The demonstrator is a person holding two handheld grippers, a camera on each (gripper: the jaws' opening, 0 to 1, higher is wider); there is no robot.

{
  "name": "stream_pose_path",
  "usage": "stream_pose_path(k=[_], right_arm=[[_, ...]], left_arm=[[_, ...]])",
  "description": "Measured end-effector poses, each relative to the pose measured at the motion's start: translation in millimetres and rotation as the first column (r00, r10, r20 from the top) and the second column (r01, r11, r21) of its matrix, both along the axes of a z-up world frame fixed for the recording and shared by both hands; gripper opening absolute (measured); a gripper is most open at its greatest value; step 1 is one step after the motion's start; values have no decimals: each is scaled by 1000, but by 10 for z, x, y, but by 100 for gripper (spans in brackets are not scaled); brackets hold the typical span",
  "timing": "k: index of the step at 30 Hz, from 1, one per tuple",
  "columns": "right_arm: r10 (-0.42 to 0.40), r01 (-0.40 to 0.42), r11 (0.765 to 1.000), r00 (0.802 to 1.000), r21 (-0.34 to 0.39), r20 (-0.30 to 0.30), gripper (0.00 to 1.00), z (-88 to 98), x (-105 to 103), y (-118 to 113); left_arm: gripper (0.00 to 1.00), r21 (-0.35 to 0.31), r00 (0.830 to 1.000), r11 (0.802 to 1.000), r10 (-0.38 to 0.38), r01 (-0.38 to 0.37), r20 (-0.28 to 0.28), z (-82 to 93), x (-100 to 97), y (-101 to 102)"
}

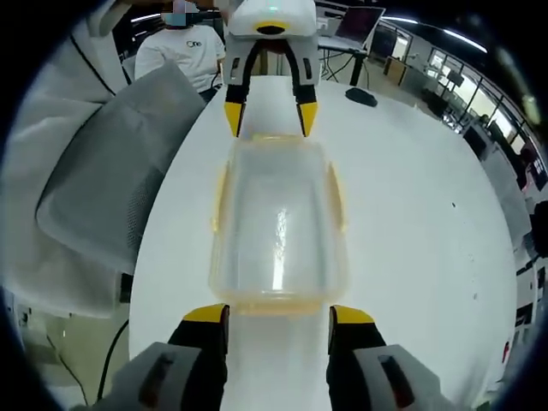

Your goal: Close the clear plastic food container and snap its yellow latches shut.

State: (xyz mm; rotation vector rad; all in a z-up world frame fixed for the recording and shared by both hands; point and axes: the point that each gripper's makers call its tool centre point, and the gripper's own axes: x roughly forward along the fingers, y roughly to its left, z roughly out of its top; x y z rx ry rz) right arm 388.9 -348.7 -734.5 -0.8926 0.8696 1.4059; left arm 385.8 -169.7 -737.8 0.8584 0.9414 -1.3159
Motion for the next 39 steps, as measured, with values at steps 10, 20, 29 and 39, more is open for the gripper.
stream_pose_path(k=[10, 20, 29, 39], right_arm=[[-134, 138, 985, 990, 100, -45, 38, 254, 38, 6], [-292, 301, 947, 952, 115, -90, 33, 275, 87, 72], [-491, 508, 855, 858, 104, -151, 34, 260, 165, 87], [-710, 738, 675, 653, 11, -265, 33, 138, 121, 96]], left_arm=[[47, -146, 970, 960, 227, -238, -92, 144, 91, -41], [48, -190, 897, 882, 397, -432, -193, 215, 163, -99], [48, -179, 789, 774, 559, -607, -257, 182, 198, -117], [46, -158, 595, 588, 693, -793, -408, 143, 189, -212]])
